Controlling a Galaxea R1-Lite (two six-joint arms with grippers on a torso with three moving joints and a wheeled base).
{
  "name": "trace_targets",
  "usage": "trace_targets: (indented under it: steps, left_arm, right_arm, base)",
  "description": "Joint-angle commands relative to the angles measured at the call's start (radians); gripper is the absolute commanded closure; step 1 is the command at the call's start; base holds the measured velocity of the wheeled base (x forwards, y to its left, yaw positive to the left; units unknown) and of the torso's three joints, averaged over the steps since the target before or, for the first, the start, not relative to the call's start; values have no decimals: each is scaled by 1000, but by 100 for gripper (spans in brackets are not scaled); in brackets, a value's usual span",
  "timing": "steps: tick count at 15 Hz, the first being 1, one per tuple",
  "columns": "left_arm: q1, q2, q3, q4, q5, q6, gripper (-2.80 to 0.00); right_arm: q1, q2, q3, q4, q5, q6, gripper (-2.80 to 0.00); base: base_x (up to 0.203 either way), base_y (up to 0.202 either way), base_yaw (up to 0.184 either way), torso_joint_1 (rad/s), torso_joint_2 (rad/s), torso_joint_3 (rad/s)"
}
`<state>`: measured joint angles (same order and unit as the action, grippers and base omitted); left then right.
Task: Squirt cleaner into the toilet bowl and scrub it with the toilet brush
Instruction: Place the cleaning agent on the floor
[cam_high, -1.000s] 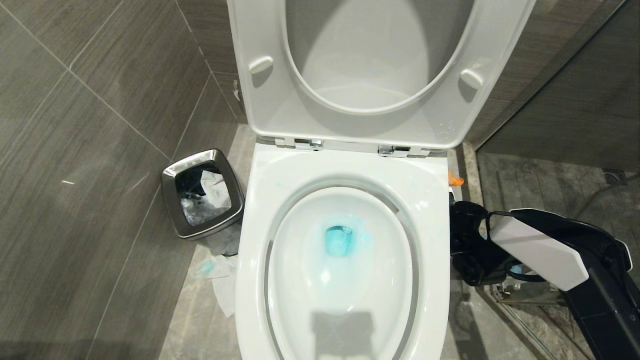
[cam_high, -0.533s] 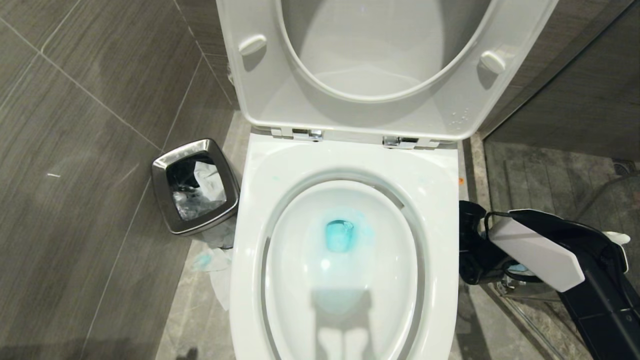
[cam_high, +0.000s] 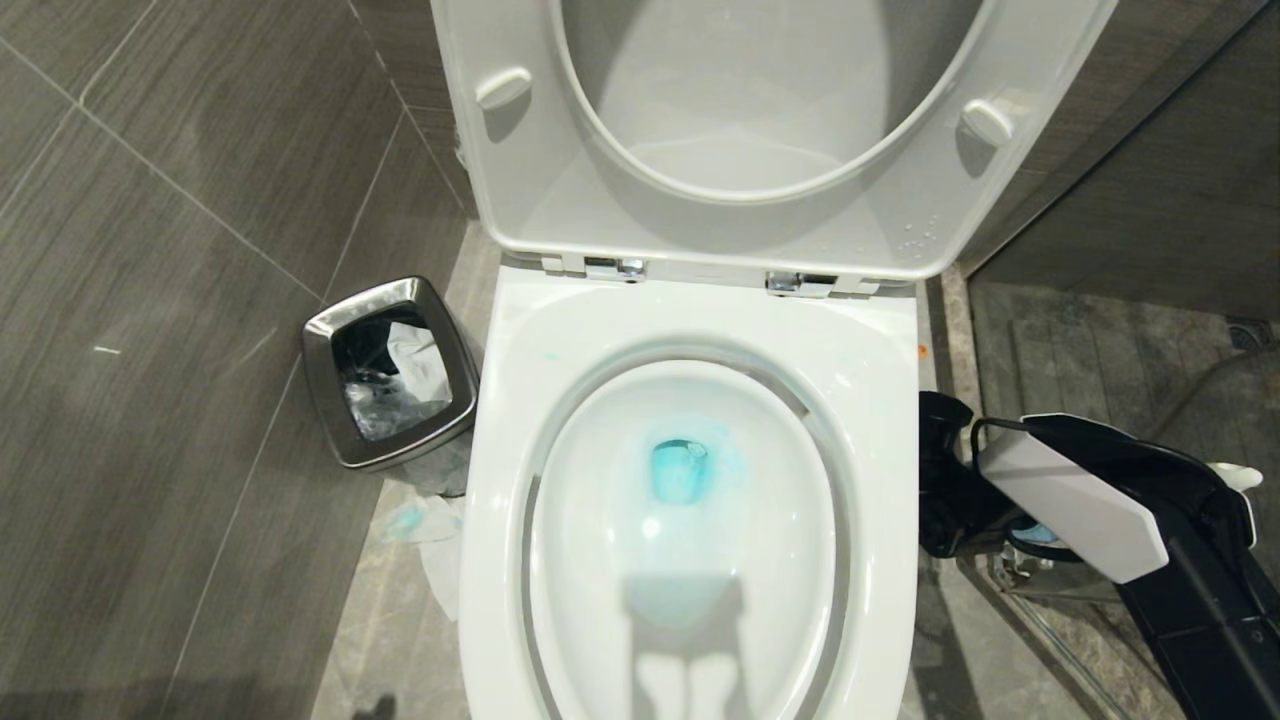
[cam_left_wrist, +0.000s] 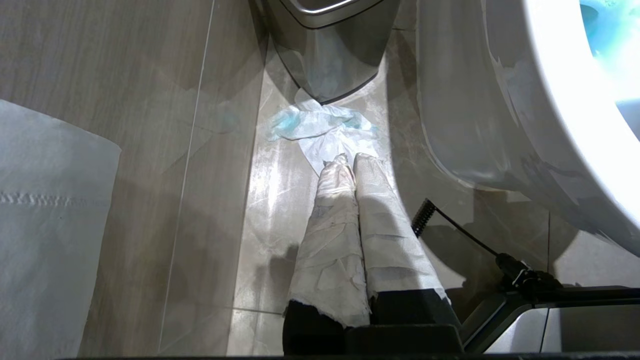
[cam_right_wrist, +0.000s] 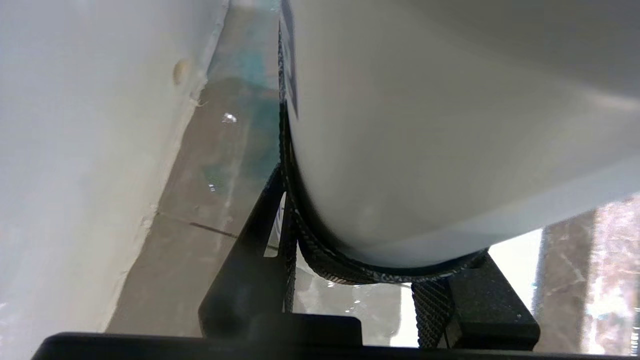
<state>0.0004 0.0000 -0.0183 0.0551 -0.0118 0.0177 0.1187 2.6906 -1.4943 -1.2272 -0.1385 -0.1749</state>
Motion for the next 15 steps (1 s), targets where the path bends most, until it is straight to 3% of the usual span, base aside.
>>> trace_targets:
  steps: [1, 15]
  left_arm:
    - [0, 0, 0, 0, 0, 1, 0]
    - [0, 0, 0, 0, 1, 2, 0]
  right_arm:
    - [1, 1, -3, -11, -1, -5, 0]
    - [1, -1, 3, -17, -1, -14, 0]
  base:
    - [0, 0, 0, 0, 0, 0]
    - [0, 0, 0, 0, 0, 0]
